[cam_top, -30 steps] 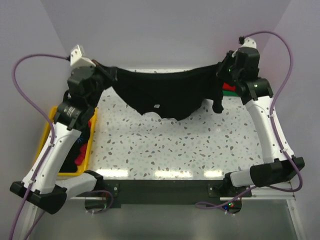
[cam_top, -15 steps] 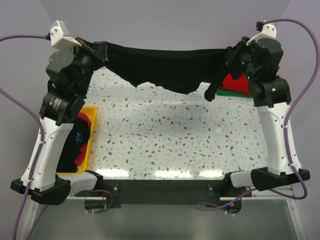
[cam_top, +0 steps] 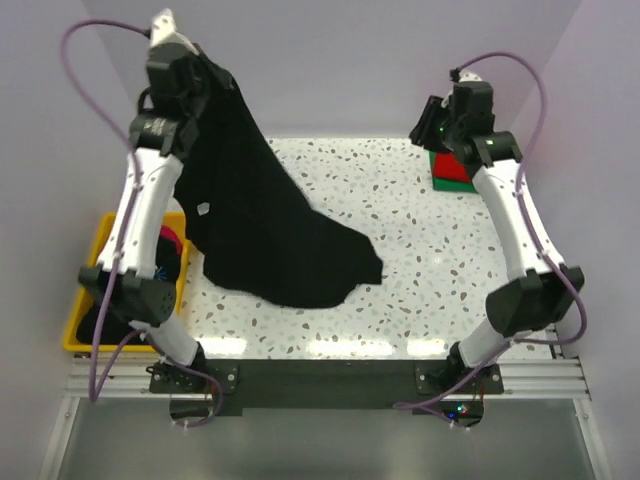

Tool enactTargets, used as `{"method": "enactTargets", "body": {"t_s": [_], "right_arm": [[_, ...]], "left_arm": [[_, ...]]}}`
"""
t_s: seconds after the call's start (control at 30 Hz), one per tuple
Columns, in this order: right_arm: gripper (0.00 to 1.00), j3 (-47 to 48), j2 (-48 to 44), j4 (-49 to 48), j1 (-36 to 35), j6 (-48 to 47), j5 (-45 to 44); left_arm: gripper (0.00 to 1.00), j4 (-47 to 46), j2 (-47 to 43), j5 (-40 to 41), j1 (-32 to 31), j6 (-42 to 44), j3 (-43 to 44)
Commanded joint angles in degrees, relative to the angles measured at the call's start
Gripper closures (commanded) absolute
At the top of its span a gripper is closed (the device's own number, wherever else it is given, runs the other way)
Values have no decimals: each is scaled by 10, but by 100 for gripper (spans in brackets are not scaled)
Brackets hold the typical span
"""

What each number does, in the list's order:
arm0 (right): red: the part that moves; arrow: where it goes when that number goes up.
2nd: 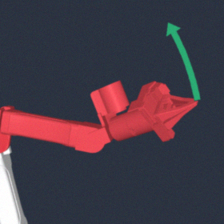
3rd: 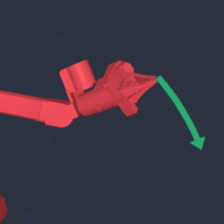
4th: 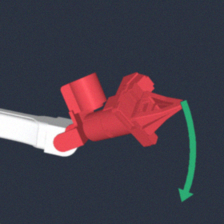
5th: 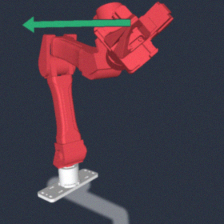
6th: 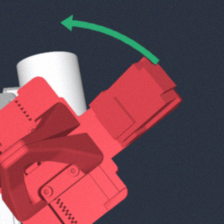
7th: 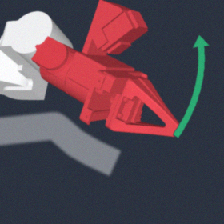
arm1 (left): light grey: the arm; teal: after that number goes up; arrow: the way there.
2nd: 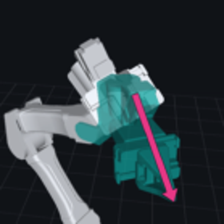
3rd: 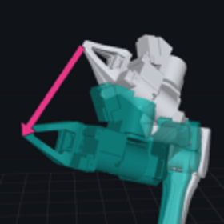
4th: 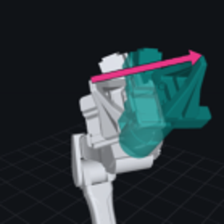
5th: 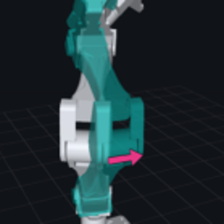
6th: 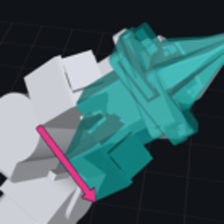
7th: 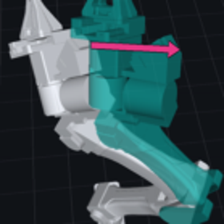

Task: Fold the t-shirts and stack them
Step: Flatten the tshirt out

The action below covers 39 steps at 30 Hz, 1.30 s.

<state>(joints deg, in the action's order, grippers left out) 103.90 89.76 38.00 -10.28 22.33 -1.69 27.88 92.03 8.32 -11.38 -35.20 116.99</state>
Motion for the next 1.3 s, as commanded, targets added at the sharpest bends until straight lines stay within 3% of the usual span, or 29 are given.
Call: {"method": "enactTargets", "body": {"t_s": [0.0,0.07,0.2,0.33,0.5,0.53,0.7,0.8,0.9,1.27], "right_arm": [[58,-24,52,9,3,2,55],[53,-70,39,-6,3,11,77],[45,-242,-44,-126,-19,42,107],[42,-404,-111,-187,-144,49,50],[37,-508,-129,-305,-319,54,-40],[37,-509,-116,-312,-370,43,-53],[37,-448,-15,-332,-496,-14,-116],[37,-372,56,-333,-590,-53,-159],[37,-325,119,-350,-637,-83,-189],[39,-217,276,-423,-677,-147,-163]], "left_arm": [[100,40,121,-101,14,12,-11],[100,36,132,-106,14,5,-33],[100,-68,52,-109,14,-9,-198],[100,-57,39,-98,14,-6,-214],[100,-73,33,-109,14,-7,-253],[100,-76,34,-110,14,-7,-258],[100,-63,51,-129,14,-4,-247],[100,-62,41,-124,17,0,-246],[100,-50,39,-135,22,8,-235],[100,-22,33,-176,39,42,-236]]}}
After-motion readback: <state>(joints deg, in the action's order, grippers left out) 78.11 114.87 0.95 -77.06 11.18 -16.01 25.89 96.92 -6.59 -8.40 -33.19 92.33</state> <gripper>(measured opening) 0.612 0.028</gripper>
